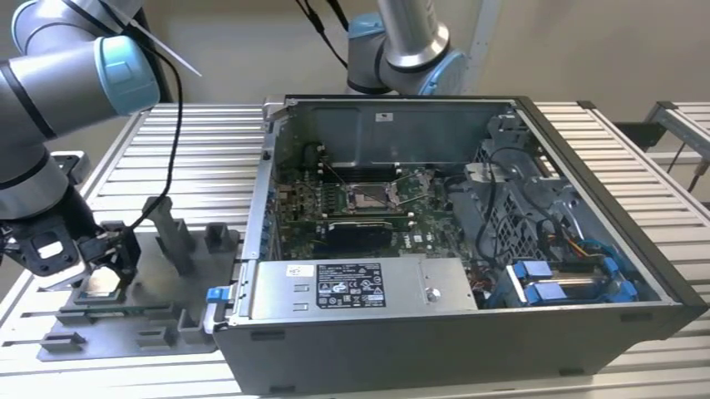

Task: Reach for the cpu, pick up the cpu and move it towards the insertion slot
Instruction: 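Pick up the cpu and move it towards the insertion slot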

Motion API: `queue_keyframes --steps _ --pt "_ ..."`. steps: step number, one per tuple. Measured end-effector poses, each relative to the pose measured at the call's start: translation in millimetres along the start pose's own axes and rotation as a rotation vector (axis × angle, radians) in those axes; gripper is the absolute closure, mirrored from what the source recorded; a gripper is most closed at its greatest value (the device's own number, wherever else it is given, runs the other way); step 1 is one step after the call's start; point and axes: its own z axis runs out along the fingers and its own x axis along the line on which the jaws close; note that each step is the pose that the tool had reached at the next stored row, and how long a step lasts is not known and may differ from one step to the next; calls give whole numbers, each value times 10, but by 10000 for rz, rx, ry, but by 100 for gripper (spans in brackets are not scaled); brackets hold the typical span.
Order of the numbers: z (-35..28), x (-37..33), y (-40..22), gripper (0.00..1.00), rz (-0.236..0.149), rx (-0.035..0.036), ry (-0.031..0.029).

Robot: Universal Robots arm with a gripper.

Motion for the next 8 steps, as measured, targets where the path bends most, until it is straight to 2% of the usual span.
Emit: queue_keyframes --steps 3,4,8 --pt "0 0 0 0 0 0 0" --pt "0 0 0 100 0 1 0" --pt "1 0 0 100 0 0 0"
